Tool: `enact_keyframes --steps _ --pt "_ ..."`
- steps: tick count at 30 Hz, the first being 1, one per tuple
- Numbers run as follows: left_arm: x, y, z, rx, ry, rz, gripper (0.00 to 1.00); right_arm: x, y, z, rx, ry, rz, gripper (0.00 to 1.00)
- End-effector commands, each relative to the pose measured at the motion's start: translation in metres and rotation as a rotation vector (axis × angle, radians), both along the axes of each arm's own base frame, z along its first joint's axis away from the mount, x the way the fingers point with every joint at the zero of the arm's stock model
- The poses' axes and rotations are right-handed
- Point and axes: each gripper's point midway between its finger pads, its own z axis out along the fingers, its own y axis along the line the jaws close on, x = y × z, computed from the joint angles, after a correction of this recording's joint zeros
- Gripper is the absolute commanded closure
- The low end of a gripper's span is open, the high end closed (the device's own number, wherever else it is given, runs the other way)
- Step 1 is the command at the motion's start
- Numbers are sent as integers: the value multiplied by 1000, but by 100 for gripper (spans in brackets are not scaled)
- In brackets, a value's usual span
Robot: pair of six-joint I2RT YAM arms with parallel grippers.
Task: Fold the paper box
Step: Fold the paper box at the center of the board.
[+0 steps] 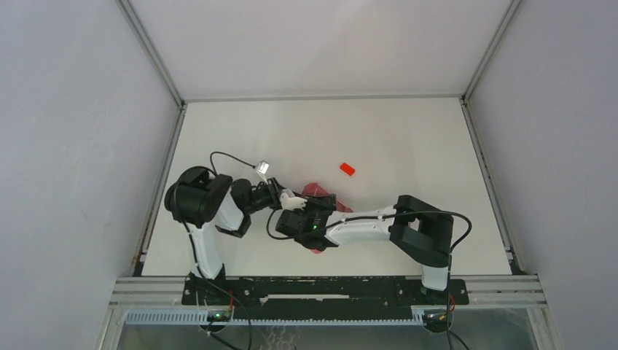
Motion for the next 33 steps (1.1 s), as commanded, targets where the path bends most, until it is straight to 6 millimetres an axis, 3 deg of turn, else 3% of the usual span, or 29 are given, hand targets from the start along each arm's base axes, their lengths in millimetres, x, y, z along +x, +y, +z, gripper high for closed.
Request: enact_keyframes --steps 1,18,33 --pt "3 3 26 -18 -116 17 65 -2 4 14 -19 -71 -7 79" --pt "-2 1 25 -20 -120 7 65 -22 12 4 -139 -155 24 78" --pt "-7 -5 30 -24 -136 -8 65 -35 9 25 -162 -286 -13 77"
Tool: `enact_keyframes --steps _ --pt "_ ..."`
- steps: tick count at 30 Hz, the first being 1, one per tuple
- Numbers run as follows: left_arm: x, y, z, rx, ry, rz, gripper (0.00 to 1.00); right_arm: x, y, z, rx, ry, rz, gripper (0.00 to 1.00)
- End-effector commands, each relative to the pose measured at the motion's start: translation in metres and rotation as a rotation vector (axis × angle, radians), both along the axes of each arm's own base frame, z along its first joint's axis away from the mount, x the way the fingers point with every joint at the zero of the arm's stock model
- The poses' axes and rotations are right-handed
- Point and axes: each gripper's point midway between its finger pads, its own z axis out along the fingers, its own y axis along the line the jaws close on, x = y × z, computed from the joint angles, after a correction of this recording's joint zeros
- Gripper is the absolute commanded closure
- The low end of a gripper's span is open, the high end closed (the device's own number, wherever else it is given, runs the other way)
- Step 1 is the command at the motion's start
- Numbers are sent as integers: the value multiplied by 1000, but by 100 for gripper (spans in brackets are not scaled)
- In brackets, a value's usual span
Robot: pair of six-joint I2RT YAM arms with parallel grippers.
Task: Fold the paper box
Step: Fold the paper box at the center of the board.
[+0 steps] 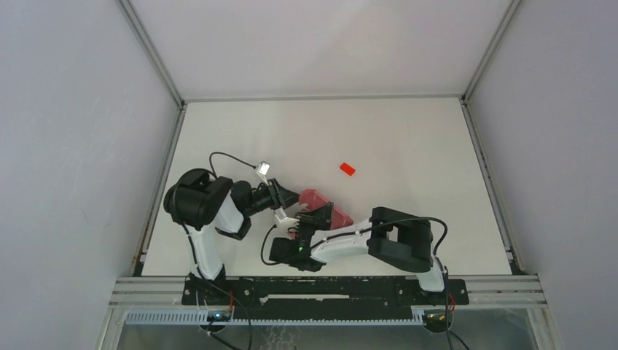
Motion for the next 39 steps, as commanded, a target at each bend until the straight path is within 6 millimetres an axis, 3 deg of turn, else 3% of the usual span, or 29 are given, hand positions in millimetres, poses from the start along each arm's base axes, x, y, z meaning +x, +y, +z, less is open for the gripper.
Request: enact_keyframes --steps 1,6,9,13,15,20,26,28,30,34,39 --pt "2 -1 20 -12 -93 7 65 -5 1 17 43 -74 -33 76" --pt "-2 14 25 9 -84 115 67 -6 -8 40 10 -135 -65 75" --pt "-6 30 21 59 -41 199 67 -1 -11 23 -10 -143 -85 76" --pt "-7 43 18 169 -20 257 67 0 -15 20 55 -141 -117 72" --pt "-13 47 14 236 7 265 67 0 -17 25 104 -141 -133 63" --pt "-18 58 26 306 -2 310 67 -3 -17 44 218 -136 -158 41" --pt "-24 70 40 398 -10 358 67 -7 -18 70 387 -88 -220 35" --pt "-28 69 47 406 -19 359 67 -5 -21 70 445 -6 -248 35" --pt "-33 67 55 435 -28 358 67 -2 -21 52 594 214 -289 35" --pt "-45 61 72 483 -45 345 67 10 -33 60 936 451 -297 35" --pt "-67 44 81 550 -43 297 69 20 -51 55 1125 679 -289 35"
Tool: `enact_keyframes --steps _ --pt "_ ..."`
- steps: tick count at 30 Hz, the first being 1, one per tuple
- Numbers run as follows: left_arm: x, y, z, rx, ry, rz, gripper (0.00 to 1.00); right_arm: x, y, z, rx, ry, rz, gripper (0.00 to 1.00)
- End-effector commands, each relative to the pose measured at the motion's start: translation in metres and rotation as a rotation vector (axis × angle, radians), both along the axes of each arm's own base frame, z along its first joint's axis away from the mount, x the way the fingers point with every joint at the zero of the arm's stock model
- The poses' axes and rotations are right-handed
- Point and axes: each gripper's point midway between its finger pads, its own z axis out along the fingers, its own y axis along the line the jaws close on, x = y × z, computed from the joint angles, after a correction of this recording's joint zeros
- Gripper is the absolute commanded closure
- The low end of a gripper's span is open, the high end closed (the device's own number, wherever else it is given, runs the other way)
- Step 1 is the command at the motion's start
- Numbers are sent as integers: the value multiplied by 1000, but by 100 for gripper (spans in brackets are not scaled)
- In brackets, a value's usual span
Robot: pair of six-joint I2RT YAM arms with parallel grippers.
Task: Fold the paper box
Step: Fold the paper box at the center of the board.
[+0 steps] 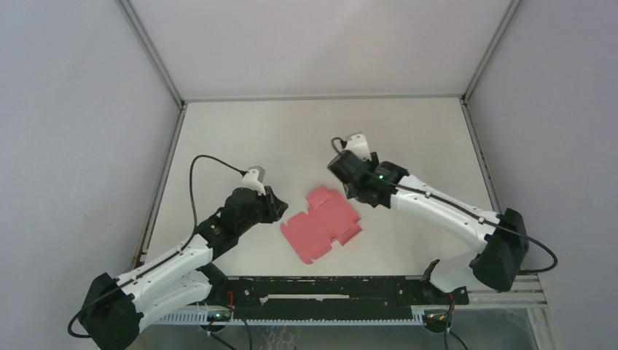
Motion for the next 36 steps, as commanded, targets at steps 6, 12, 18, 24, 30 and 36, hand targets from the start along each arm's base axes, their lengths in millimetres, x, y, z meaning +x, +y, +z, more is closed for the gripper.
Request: enact_keyframes --steps 6,12,18,24,30,36 --pt "-32 -25 5 183 51 -39 83 -4 39 -21 621 376 324 40" --pt "-39 -50 -36 276 134 -67 90 8 20 -37 799 433 265 51" --pt "-37 -61 -63 343 183 -77 92 17 13 -74 855 511 204 56" --pt "-36 -64 -75 369 200 -90 92 22 6 -110 896 551 121 59" --pt "-33 -67 -85 399 207 -96 92 28 2 -122 928 559 94 59" --pt "-31 -70 -87 403 199 -112 92 30 8 -130 959 587 97 58"
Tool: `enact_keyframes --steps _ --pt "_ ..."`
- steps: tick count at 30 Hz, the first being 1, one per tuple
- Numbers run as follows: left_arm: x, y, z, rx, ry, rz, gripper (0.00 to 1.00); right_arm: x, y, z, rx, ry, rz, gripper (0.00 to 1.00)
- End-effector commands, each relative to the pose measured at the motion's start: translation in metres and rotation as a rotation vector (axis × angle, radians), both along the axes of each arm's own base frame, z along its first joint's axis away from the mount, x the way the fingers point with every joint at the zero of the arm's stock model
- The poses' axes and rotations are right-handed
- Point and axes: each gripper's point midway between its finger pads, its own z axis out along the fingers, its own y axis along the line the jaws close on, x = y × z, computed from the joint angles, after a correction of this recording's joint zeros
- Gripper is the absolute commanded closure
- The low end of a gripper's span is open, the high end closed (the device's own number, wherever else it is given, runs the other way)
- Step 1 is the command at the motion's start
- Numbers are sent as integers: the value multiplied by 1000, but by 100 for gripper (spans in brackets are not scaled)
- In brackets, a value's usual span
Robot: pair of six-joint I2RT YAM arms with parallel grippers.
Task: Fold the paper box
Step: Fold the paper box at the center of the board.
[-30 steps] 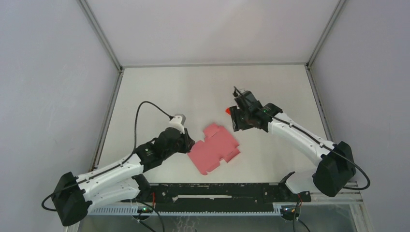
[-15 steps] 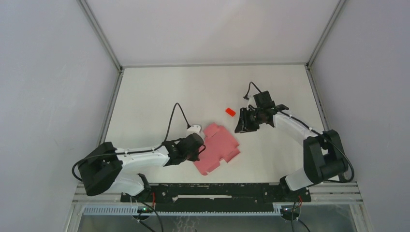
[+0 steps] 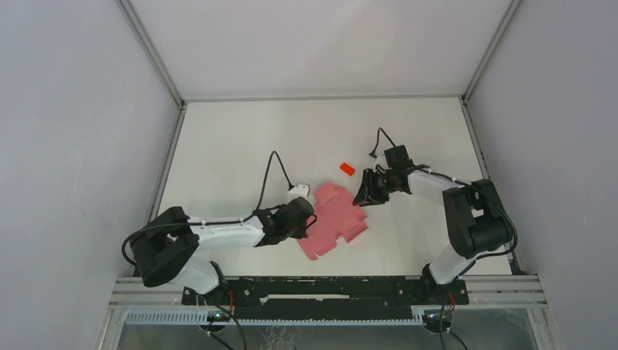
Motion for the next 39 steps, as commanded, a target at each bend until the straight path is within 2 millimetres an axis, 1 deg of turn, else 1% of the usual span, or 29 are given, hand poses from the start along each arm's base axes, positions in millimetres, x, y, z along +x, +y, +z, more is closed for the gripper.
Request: enact_keyframes --steps 1,3,6,7,9,12,14,17,20,25,31,36,39 --pt "7 -10 5 -10 -28 -17 92 14 9 5 58 -35 0 58" --pt "7 -10 4 -13 -30 -22 92 15 8 5 55 -37 -6 58" --pt "7 -11 3 -12 -32 -26 92 17 7 11 67 -52 -13 58" --pt "8 -11 2 -11 -32 -26 92 19 5 14 64 -58 -22 57" --pt "8 -12 1 -9 -30 -28 92 21 2 20 74 -74 -39 52" --pt "8 -13 0 -10 -29 -34 92 26 -8 26 71 -86 -84 51" --pt "8 -14 0 -10 -30 -37 92 30 -16 26 63 -88 -114 49" --pt "9 -14 1 -10 -32 -40 92 34 -30 20 45 -77 -166 49" --pt "9 -15 1 -11 -33 -44 92 35 -36 14 35 -62 -184 49" --pt "10 -17 3 -18 -36 -52 92 33 -36 3 19 -36 -177 51" --pt "10 -19 4 -26 -39 -57 92 28 -29 -11 4 -4 -151 54" --pt "10 -19 4 -33 -42 -59 92 25 -20 -15 11 3 -128 55" --pt "10 -20 3 -38 -41 -61 92 24 -14 -12 20 -2 -113 55"
